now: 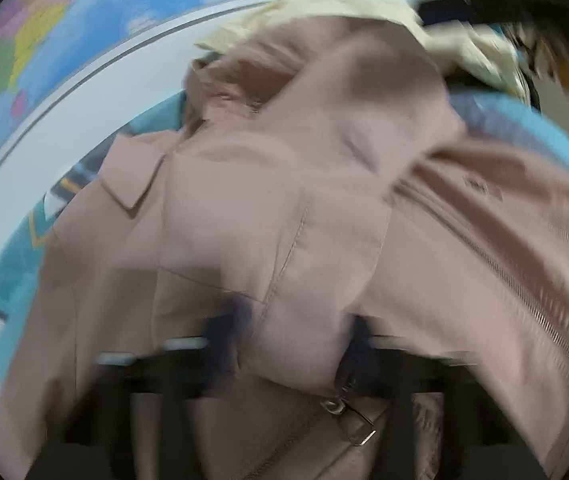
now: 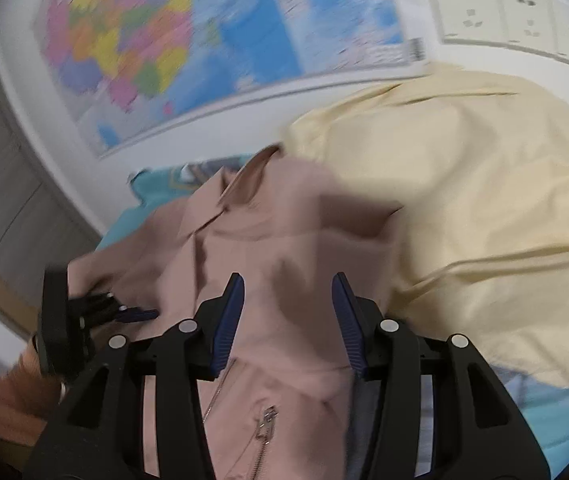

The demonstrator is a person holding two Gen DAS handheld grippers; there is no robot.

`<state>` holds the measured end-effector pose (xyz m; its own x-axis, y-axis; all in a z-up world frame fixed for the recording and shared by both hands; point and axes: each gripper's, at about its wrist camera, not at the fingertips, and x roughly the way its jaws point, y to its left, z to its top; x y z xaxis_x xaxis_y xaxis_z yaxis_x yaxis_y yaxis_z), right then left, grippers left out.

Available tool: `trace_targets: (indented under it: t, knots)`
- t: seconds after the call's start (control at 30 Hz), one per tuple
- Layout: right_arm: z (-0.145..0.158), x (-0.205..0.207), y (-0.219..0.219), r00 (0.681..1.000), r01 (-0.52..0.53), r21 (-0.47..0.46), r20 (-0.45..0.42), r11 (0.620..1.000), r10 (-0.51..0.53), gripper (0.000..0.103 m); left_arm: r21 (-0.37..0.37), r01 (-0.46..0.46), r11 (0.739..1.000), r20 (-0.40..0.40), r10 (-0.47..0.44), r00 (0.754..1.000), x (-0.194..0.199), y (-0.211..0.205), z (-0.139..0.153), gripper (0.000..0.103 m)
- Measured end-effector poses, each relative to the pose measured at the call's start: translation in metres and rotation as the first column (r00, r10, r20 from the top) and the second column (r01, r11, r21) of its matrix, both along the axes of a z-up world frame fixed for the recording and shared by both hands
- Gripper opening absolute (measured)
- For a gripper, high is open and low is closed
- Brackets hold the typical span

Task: Fold large clothes
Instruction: 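Lay the jacket front down with the left gripper and open it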

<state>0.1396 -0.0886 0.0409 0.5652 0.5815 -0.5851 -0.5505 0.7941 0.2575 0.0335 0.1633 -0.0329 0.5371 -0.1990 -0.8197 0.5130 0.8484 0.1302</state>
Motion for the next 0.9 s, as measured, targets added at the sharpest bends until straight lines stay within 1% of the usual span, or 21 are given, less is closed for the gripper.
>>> trace_targets:
  t: [0.03,0.07,0.1,0.13,0.17,0.23,0.27,0.3,0.37,0.4,0.43,0.47,0.5,0.57,0.63,0.67,0.73,0.77,0.8,0.87,0.9]
  knots:
    - [-0.005,-0.002,0.008,1.0,-0.029,-0.01,-0.008,1.0,0.029,0.046,-0.082,-0.048,0.996,-0.037,0.045,0.998,0.008,0.016,0.009,0.013]
    - [-0.01,-0.005,0.016,0.999,-0.053,-0.024,-0.007,0.998,0.052,0.046,-0.171,-0.083,0.982,-0.065,0.073,0.995,0.015,0.031,0.018,0.012]
    - [-0.013,-0.008,0.023,0.998,-0.066,-0.042,-0.001,0.997,0.066,0.046,-0.239,-0.117,0.964,-0.078,0.101,0.992,0.019,0.047,0.026,0.012]
    - [-0.018,-0.01,0.034,0.995,-0.096,-0.074,0.005,0.993,0.097,0.046,-0.301,-0.155,0.941,-0.092,0.133,0.987,0.023,0.064,0.034,0.012]
    - [-0.021,-0.011,0.043,0.993,-0.118,-0.089,0.005,0.989,0.118,0.046,-0.367,-0.2,0.908,-0.114,0.169,0.979,0.028,0.086,0.043,0.012]
    - [-0.031,-0.007,0.063,0.988,-0.152,-0.124,-0.002,0.981,0.153,0.046,-0.441,-0.257,0.86,-0.152,0.211,0.966,0.036,0.116,0.05,0.012]
    - [-0.035,-0.005,0.071,0.987,-0.158,-0.152,0.0,0.976,0.16,0.044,-0.448,-0.292,0.845,-0.17,0.241,0.956,0.04,0.127,0.051,0.013]
    - [-0.041,-0.002,0.08,0.987,-0.156,-0.186,0.005,0.97,0.159,0.044,-0.428,-0.344,0.836,-0.189,0.29,0.938,0.047,0.14,0.049,0.014]
    - [-0.057,0.01,0.093,0.989,-0.145,-0.245,-0.017,0.959,0.146,0.044,-0.387,-0.411,0.825,-0.226,0.348,0.91,0.056,0.152,0.042,0.016]
    - [-0.064,0.015,0.096,0.991,-0.135,-0.263,-0.028,0.955,0.132,0.044,-0.372,-0.449,0.812,-0.253,0.377,0.891,0.063,0.159,0.036,0.017]
    - [-0.071,0.022,0.097,0.992,-0.127,-0.277,-0.041,0.953,0.121,0.044,-0.352,-0.467,0.811,-0.263,0.393,0.881,0.066,0.164,0.03,0.019]
    - [-0.075,0.026,0.097,0.993,-0.121,-0.285,-0.048,0.951,0.111,0.044,-0.324,-0.489,0.81,-0.269,0.417,0.868,0.07,0.169,0.024,0.025]
    - [-0.08,0.03,0.095,0.994,-0.109,-0.289,-0.06,0.951,0.096,0.044,-0.317,-0.501,0.805,-0.279,0.426,0.861,0.068,0.175,0.019,0.026]
    - [-0.083,0.034,0.09,0.996,-0.087,-0.304,-0.055,0.949,0.074,0.044,-0.321,-0.504,0.802,-0.3,0.419,0.857,0.069,0.181,0.011,0.026]
    - [-0.084,0.038,0.085,0.998,-0.051,-0.322,-0.06,0.946,0.033,0.044,-0.306,-0.521,0.797,-0.301,0.439,0.847,0.067,0.184,0.008,0.027]
    - [-0.083,0.04,0.083,0.998,-0.041,-0.325,-0.064,0.945,0.022,0.045,-0.288,-0.532,0.796,-0.286,0.459,0.841,0.063,0.186,0.011,0.032]
    - [-0.082,0.038,0.084,0.998,-0.032,-0.338,-0.06,0.941,0.013,0.046,-0.284,-0.52,0.805,-0.218,0.474,0.853,0.046,0.185,0.023,0.041]
    - [-0.081,0.037,0.085,0.998,-0.033,-0.345,-0.058,0.938,0.014,0.046,-0.279,-0.518,0.809,-0.181,0.486,0.855,0.038,0.188,0.03,0.052]
    - [-0.079,0.034,0.087,0.998,-0.036,-0.347,-0.054,0.937,0.018,0.047,-0.27,-0.519,0.811,-0.138,0.501,0.855,0.025,0.19,0.039,0.057]
    - [-0.074,0.029,0.09,0.998,-0.056,-0.33,-0.049,0.942,0.042,0.051,-0.249,-0.526,0.813,-0.076,0.524,0.848,0.005,0.197,0.049,0.058]
    - [-0.072,0.026,0.092,0.998,-0.063,-0.323,-0.045,0.944,0.051,0.052,-0.23,-0.539,0.81,-0.044,0.545,0.837,-0.009,0.203,0.054,0.06]
